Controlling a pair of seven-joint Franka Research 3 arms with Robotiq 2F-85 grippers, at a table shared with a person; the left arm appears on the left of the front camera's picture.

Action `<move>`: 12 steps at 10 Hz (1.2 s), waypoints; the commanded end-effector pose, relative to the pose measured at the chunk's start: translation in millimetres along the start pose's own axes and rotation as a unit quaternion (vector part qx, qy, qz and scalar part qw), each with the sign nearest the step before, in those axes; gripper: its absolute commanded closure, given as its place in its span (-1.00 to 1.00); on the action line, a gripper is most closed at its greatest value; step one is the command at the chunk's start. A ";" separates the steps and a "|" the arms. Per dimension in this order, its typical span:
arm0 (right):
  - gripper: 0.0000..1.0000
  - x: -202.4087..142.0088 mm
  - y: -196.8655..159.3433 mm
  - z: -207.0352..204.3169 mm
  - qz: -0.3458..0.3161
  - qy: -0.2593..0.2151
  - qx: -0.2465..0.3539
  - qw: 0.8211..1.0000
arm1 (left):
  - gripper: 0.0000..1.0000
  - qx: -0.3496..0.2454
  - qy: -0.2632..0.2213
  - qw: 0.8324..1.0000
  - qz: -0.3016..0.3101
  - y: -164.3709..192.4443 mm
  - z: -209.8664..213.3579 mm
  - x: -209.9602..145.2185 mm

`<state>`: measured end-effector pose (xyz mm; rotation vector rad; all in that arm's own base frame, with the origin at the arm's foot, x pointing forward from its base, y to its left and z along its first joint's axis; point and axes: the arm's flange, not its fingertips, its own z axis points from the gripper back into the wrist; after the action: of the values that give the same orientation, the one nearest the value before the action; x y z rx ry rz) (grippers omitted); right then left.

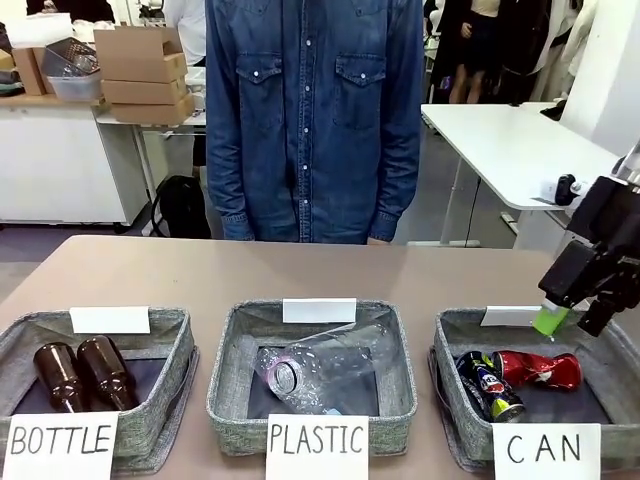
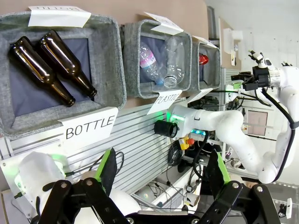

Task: Sort the can waste into the basket.
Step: Pick up the can waste from the table and place it in the right Fabric basket.

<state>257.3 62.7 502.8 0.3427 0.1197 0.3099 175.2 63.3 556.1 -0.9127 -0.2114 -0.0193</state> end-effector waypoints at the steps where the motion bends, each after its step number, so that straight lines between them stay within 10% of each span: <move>1: -1.00 0.1 0.1 -6.7 0.002 -0.008 0.013 1.000 | -1.00 -0.003 0.000 1.000 0.005 -2.2 -0.1 -0.2; 4: -1.00 -1.7 -4.7 13.9 0.090 -0.136 0.193 0.967 | -1.00 -0.003 0.000 1.000 0.005 -2.2 -0.1 -0.2; 5: -1.00 0.9 -16.1 30.4 0.088 -0.275 0.333 0.897 | -1.00 -0.003 0.000 1.000 0.005 -2.2 -0.1 -0.2; 7: -1.00 11.9 -38.2 42.7 0.054 -0.390 0.467 0.792 | -1.00 -0.003 0.000 1.000 0.005 -2.2 -0.1 -0.2; 8: -1.00 2.6 -17.3 49.3 0.009 -0.165 0.214 0.963 | -1.00 -0.003 0.000 1.000 0.005 -2.2 -0.1 -0.2; 12: -1.00 2.6 -17.3 49.3 0.009 -0.165 0.214 0.963 | -1.00 -0.003 0.000 1.000 0.005 -2.2 -0.1 -0.2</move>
<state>272.9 40.3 540.0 0.8294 -0.1439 0.2319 175.2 63.3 556.1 -0.9125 -0.2112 -0.0193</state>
